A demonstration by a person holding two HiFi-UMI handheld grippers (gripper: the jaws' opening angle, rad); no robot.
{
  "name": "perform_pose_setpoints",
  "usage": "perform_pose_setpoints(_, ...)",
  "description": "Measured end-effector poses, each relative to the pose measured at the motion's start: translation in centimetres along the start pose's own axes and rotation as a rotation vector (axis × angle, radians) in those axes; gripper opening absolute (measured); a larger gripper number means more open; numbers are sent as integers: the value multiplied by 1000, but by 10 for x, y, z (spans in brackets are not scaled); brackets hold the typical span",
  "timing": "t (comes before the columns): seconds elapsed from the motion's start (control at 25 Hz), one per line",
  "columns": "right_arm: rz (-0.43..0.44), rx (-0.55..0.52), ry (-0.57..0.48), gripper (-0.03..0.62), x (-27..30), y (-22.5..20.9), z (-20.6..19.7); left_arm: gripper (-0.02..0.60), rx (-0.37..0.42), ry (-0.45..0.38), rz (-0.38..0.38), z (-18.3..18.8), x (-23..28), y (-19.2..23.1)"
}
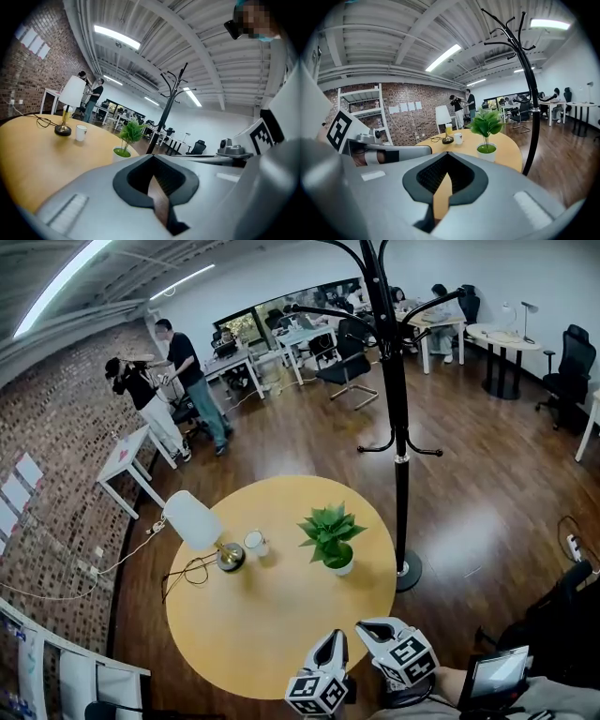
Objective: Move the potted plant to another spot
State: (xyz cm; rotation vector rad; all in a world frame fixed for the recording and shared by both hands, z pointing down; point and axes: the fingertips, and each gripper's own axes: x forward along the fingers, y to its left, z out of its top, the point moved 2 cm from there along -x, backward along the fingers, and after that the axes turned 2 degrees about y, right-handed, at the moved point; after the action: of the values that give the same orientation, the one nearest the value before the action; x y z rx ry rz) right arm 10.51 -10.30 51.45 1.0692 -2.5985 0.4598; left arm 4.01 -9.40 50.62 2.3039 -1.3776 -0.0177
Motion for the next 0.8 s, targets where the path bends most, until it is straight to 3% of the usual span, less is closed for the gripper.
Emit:
perform_pose_setpoints(0.48, -40, 27, 30, 8, 43, -81, 25, 0, 7, 37, 21, 32, 81, 26)
perform_pose_setpoints(0.8, -93, 57, 72, 8, 83, -108, 17, 0, -13, 94, 4, 21, 117, 66)
